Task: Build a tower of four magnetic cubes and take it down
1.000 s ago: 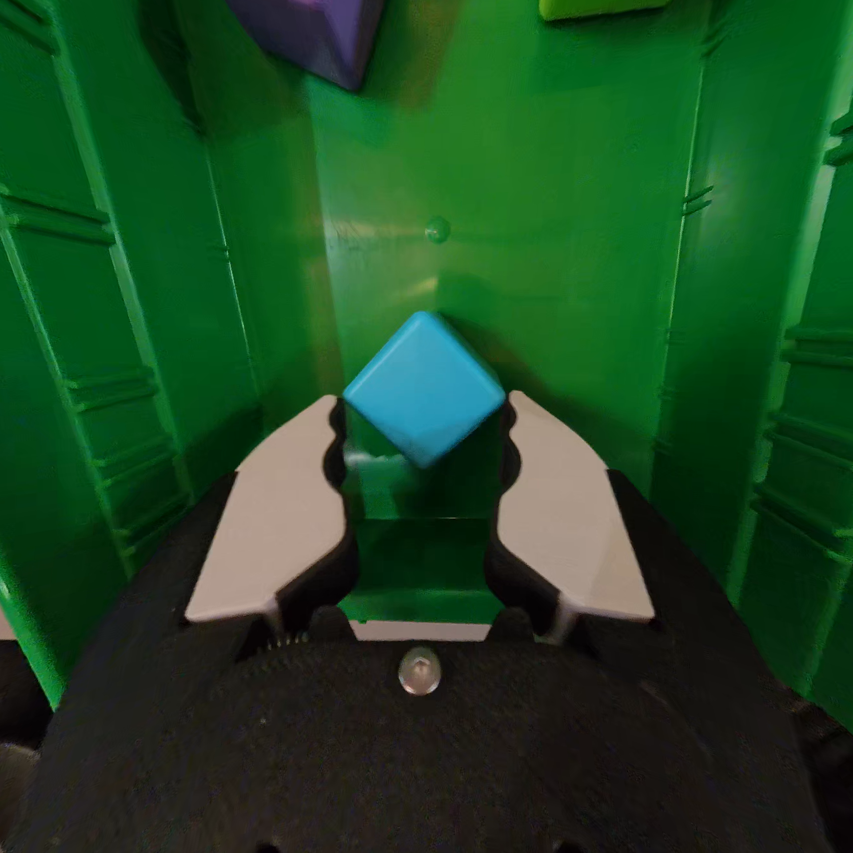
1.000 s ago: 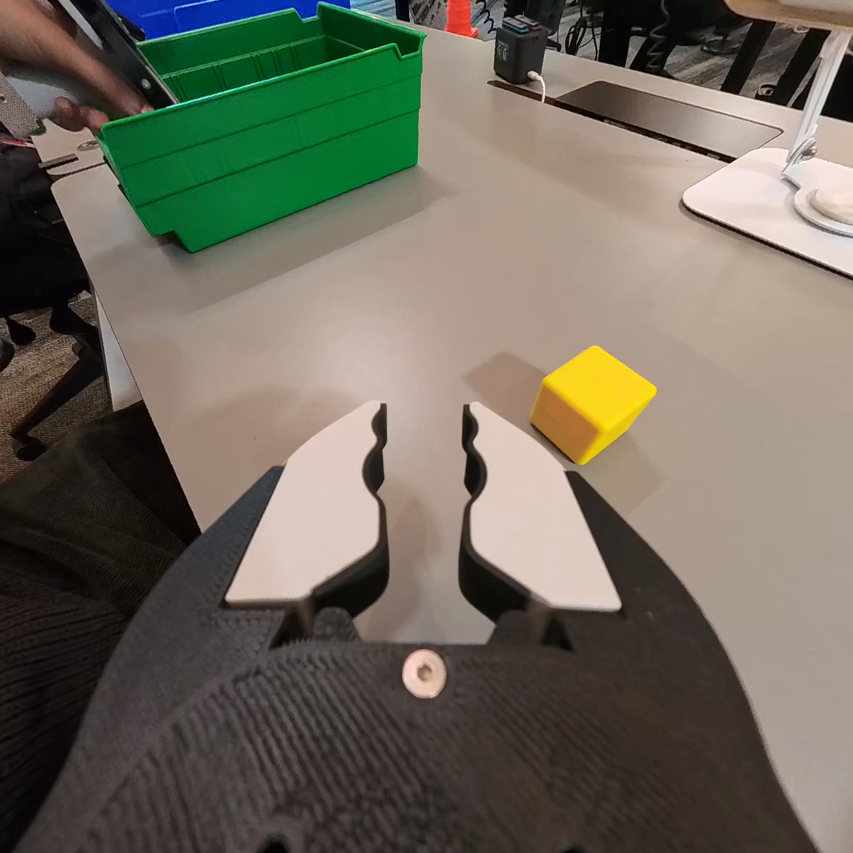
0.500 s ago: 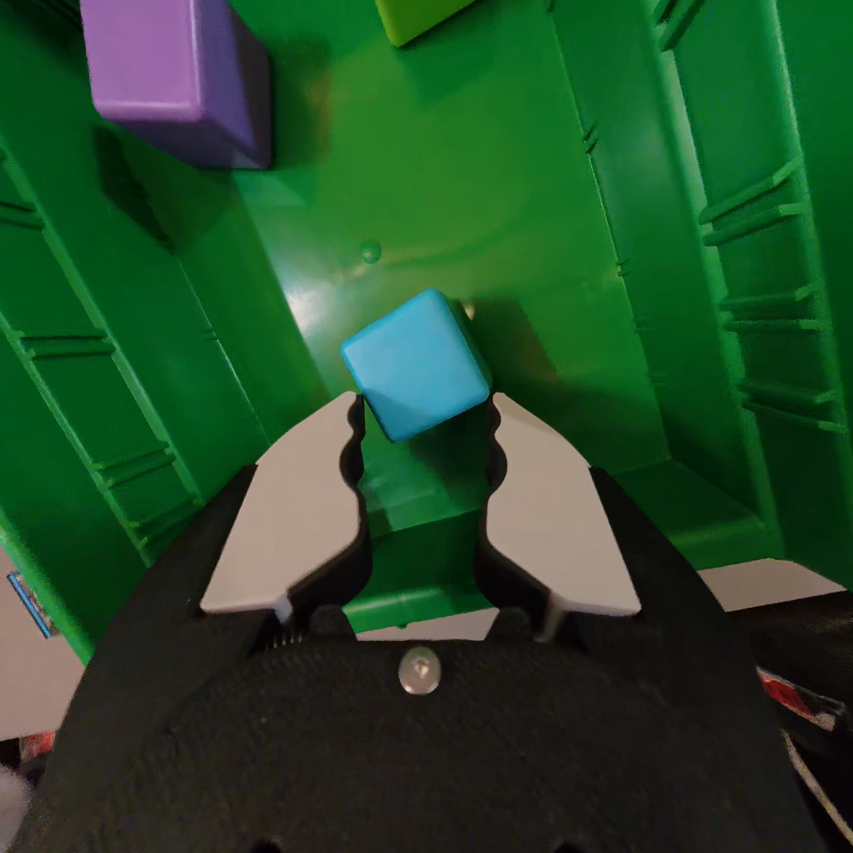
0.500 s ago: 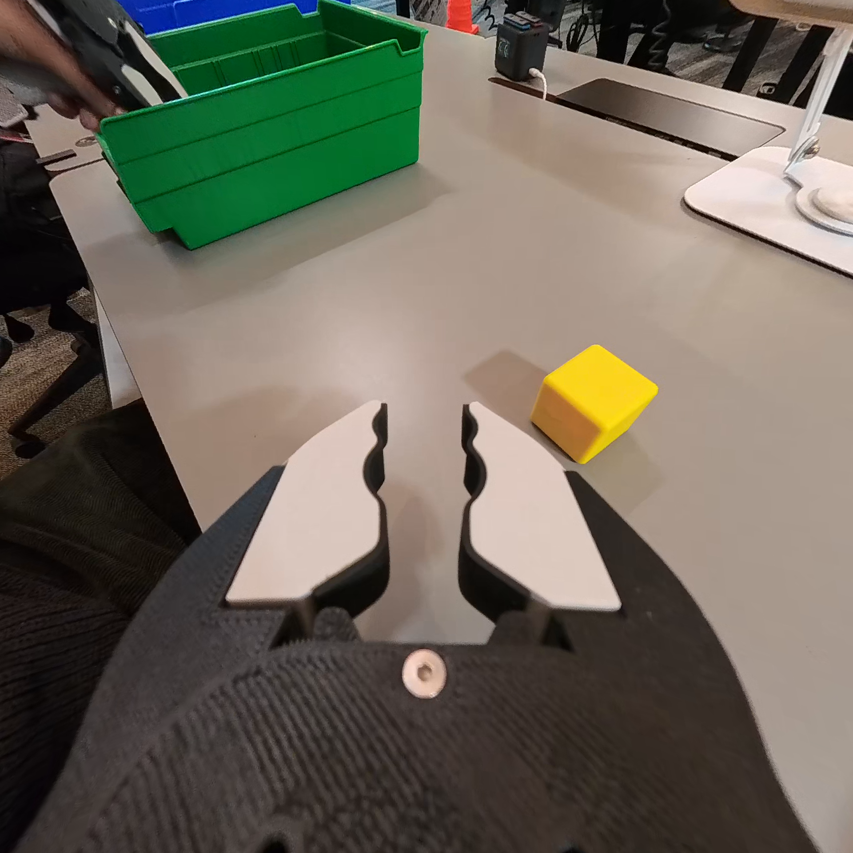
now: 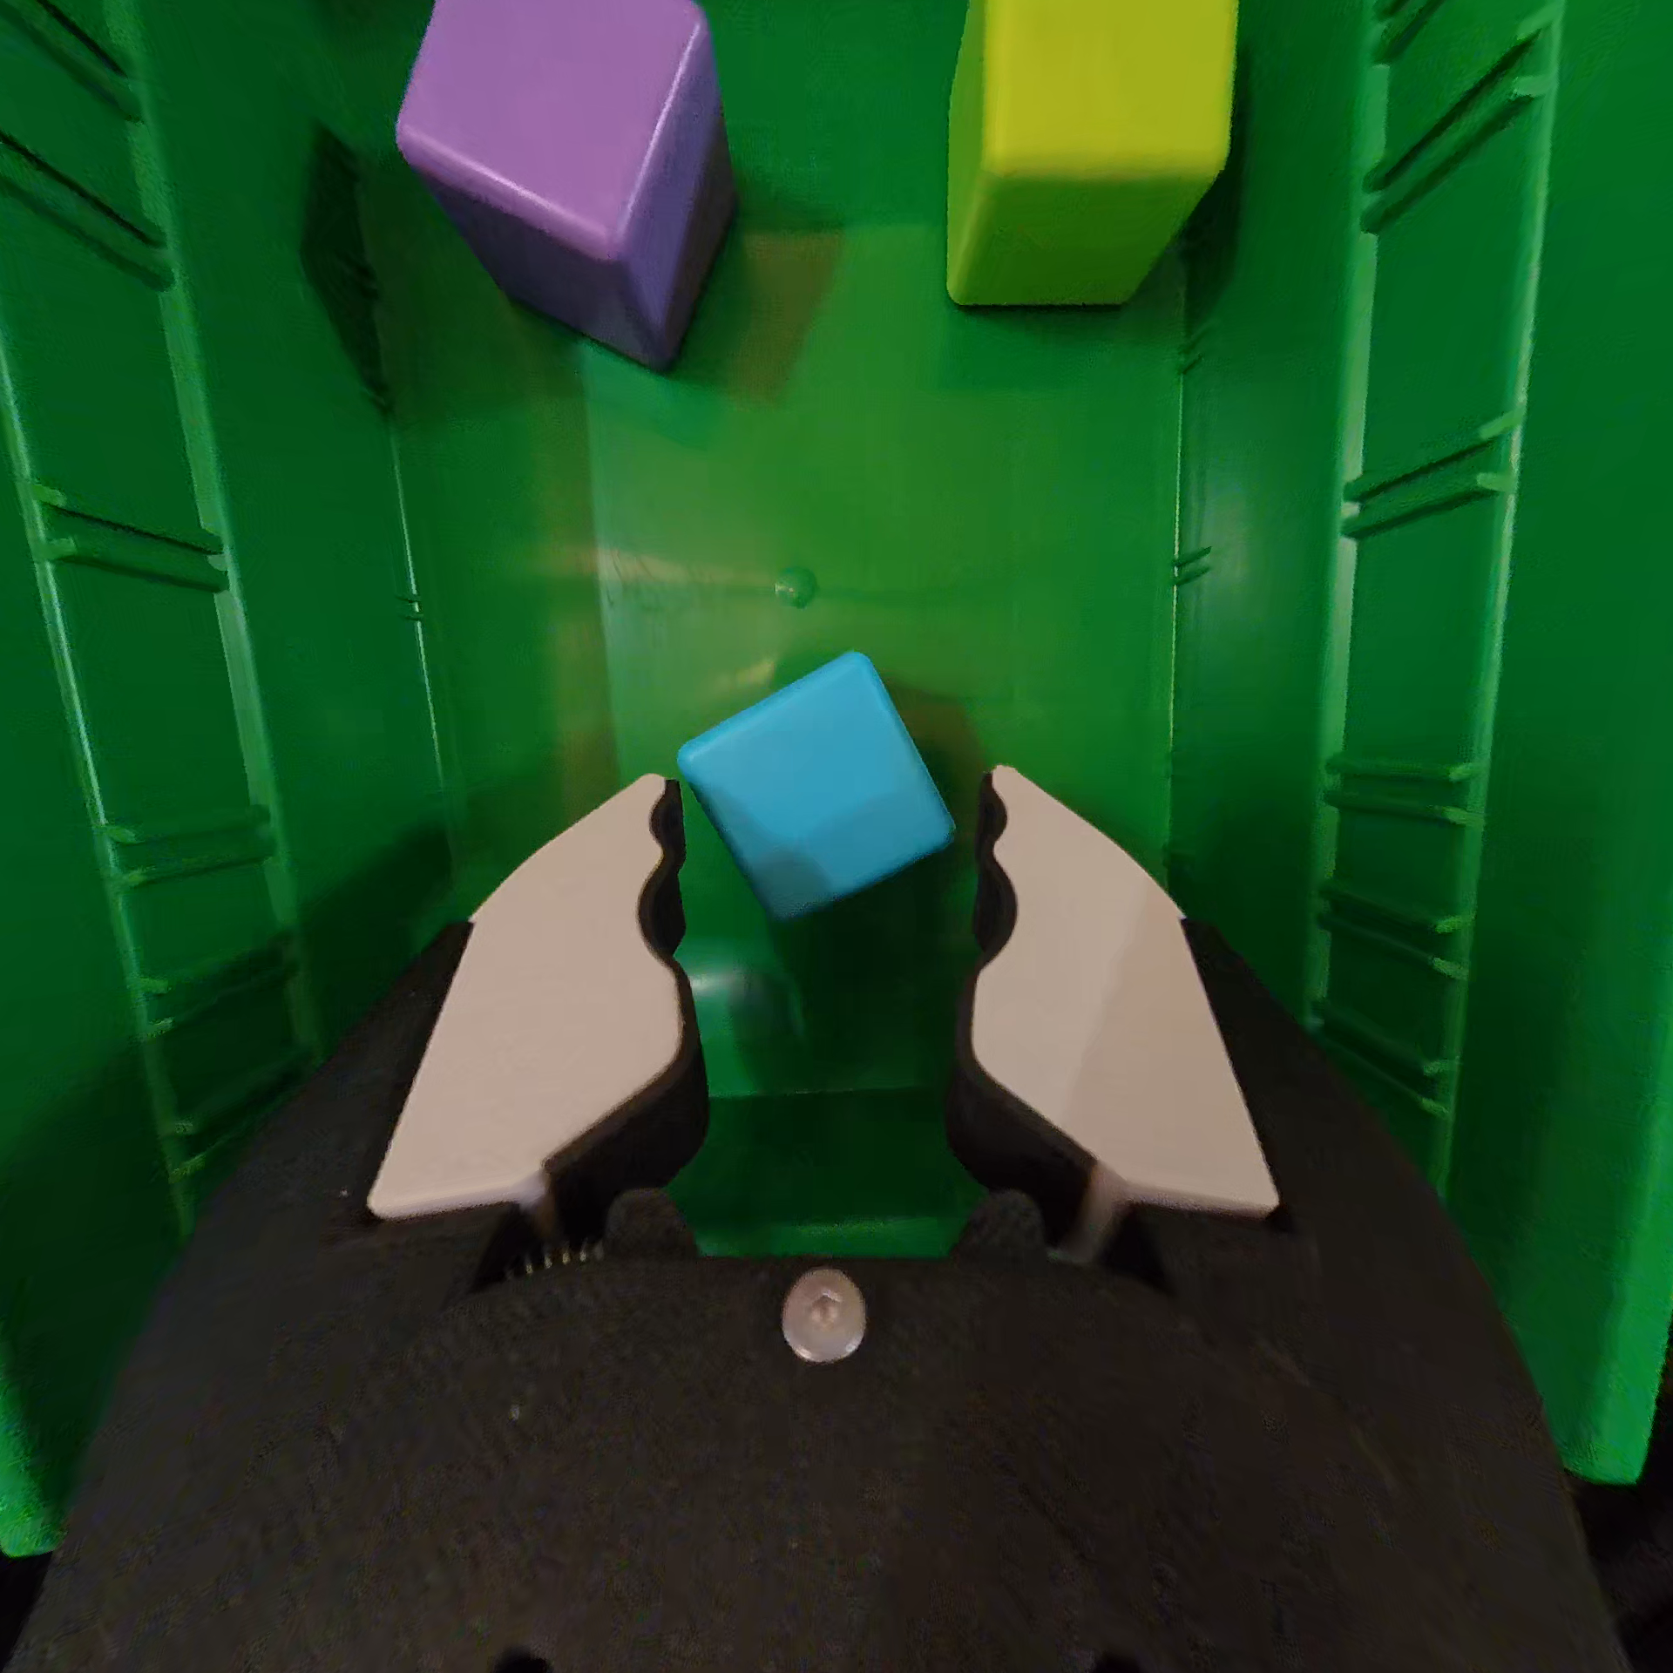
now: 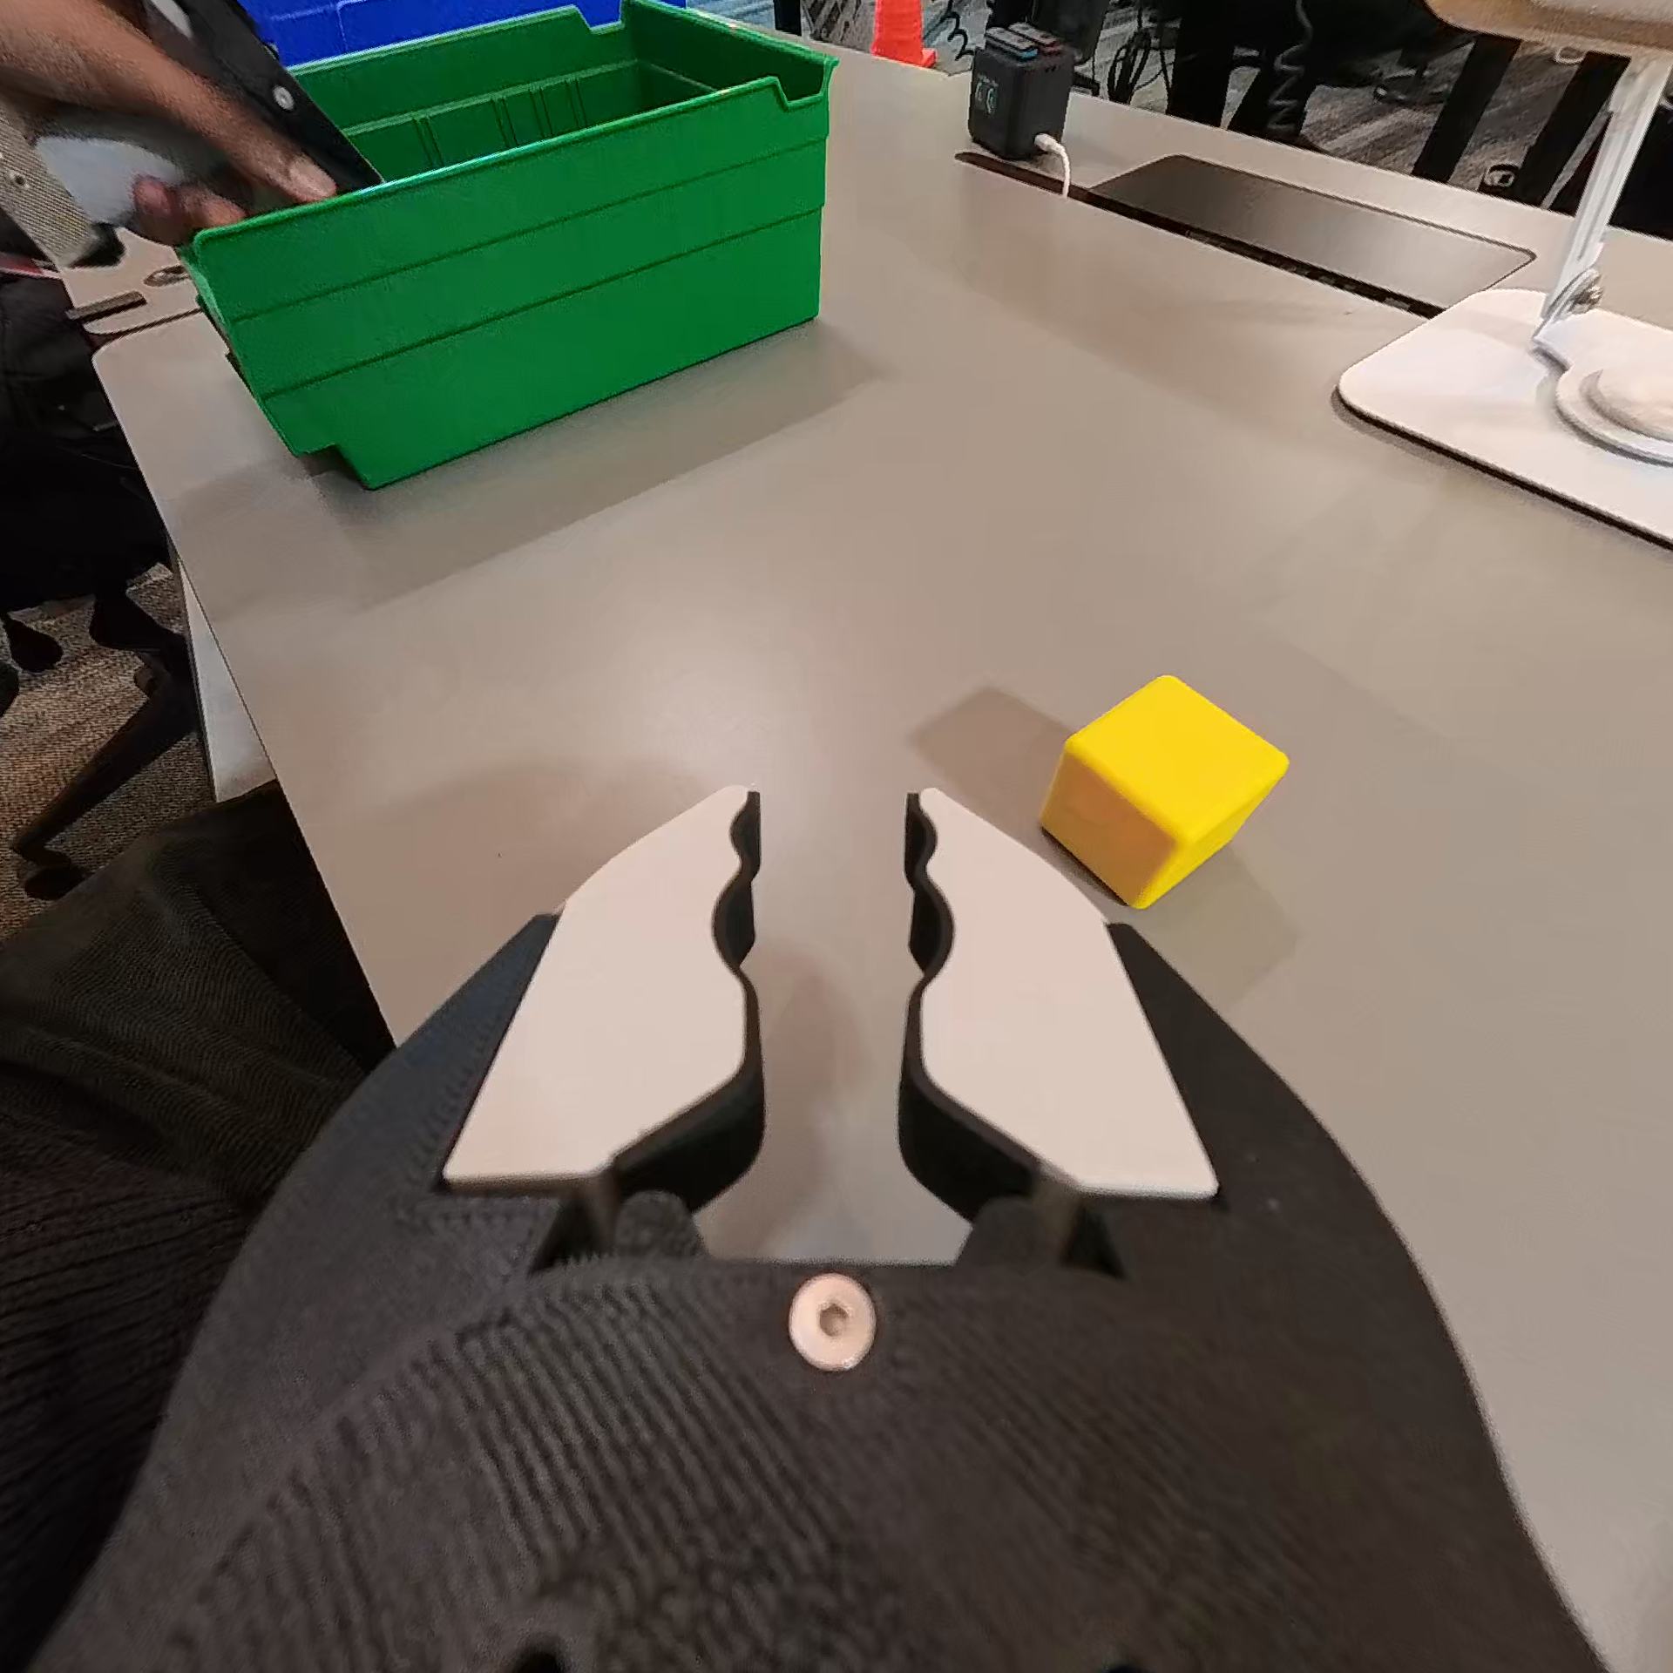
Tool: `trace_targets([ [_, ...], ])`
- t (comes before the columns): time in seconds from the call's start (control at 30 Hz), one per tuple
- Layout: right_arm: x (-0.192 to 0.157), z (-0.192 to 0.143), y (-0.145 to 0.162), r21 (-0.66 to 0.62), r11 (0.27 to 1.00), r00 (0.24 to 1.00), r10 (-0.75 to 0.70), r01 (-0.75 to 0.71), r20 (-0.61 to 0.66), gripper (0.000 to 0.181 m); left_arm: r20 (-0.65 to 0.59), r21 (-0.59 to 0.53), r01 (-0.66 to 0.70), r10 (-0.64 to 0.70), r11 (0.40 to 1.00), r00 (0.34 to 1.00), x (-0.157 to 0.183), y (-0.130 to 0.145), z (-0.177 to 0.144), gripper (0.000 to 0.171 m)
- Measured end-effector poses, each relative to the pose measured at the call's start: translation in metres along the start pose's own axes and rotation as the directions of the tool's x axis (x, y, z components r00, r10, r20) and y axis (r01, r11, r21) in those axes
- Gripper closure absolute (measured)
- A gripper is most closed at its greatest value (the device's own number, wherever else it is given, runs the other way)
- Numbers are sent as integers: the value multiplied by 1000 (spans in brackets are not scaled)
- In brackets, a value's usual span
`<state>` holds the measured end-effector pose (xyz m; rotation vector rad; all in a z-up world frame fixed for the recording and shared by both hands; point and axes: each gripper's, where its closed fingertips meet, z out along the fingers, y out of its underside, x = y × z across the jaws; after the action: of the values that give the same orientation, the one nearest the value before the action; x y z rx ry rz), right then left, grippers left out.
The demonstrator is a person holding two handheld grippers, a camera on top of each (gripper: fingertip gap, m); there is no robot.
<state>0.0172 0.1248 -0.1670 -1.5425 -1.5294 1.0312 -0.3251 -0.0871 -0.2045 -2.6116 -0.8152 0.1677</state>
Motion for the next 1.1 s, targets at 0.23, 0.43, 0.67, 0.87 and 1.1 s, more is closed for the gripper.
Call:
trace_targets([
  [0.23,0,0,0,0,1000,1000,3,-3,0,150,39,-16,-2,2,1000,999,-6,2,3,112],
  [0.43,0,0,0,0,1000,1000,3,-3,1,150,56,-50,-191,194,980,979,-9,10,-3,120],
  [0.67,0,0,0,1,1000,1000,2,-2,1,150,24,-34,-258,258,966,966,-7,11,-9,121],
  [0.87,1,-1,0,1,1000,1000,3,-3,-1,150,93,100,-286,278,953,956,-9,-15,-38,122],
  [1.1,4,-6,2,3,1000,1000,9,-8,-24,151,143,293,-400,374,868,916,32,-57,-96,123],
])
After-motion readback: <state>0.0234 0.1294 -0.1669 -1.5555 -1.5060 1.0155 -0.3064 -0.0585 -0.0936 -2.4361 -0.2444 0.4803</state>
